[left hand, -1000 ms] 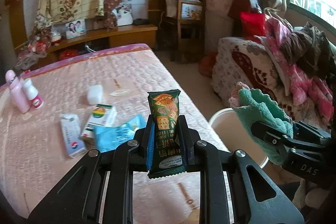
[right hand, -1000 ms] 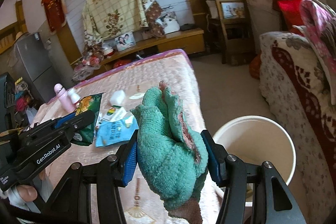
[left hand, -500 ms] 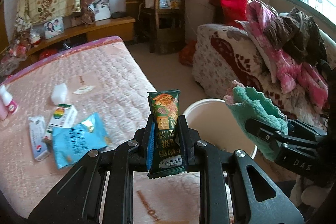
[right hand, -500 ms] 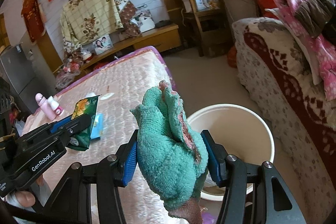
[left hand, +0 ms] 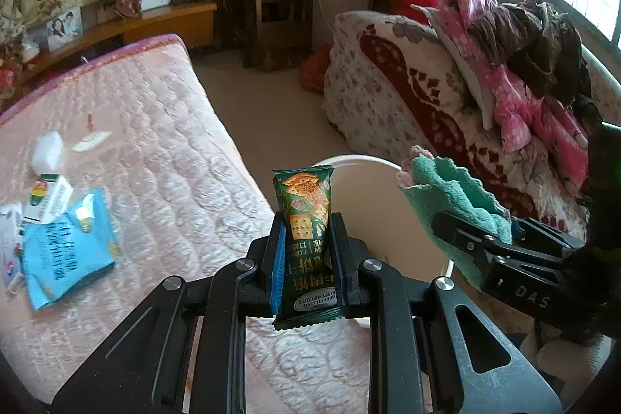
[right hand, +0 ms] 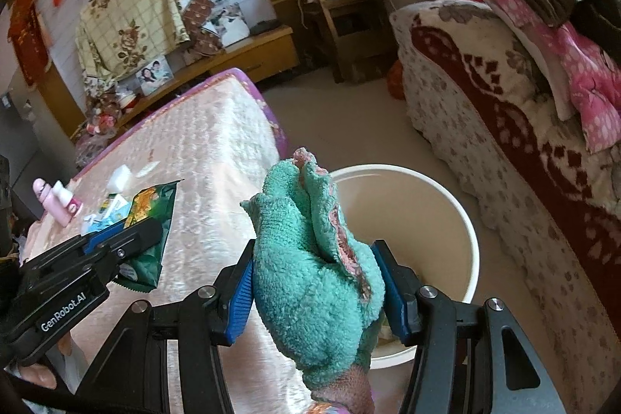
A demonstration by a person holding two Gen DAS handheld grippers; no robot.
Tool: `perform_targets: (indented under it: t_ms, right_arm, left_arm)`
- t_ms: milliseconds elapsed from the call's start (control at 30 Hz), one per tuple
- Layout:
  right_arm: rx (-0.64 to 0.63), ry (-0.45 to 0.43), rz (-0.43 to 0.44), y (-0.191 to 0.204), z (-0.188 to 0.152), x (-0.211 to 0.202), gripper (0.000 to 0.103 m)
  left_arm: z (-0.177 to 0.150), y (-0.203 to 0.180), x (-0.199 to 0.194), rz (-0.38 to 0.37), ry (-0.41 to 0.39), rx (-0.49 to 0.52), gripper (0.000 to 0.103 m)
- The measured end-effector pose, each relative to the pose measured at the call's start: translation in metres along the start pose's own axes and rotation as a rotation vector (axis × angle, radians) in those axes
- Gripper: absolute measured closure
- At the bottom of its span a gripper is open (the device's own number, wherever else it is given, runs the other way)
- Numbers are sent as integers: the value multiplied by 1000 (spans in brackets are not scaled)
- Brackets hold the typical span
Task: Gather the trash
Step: 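Carry the towel and green snack packet over the white bucket, then open both tools to drop the towel and snack packet into the bucket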
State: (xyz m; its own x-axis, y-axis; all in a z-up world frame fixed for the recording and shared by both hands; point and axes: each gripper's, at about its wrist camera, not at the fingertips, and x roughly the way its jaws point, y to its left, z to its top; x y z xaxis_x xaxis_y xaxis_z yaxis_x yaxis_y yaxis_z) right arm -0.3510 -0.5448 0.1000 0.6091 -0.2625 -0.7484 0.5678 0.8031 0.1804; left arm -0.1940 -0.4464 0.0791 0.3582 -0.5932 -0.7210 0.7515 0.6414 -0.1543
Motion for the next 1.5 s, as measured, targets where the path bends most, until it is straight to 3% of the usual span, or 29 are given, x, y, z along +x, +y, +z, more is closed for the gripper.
perform_targets:
  t_ms: [600,700,767,1500]
  right_arm:
    - [73,56,-49,-35,-1,32,48]
    - [93,62,-78,-42,-2,38,45]
    - [121,84,-78,-49,-4,44,45]
    - [117,126,-68,-43,-7,52,45]
  left_arm:
    - [3,-19,49,-76,84,-15,83]
    - [3,-20,55,-98,98,-24,68]
    - [3,-20,56,-109,94,-33,46]
    - [-4,0,38,-62,70,-53,46]
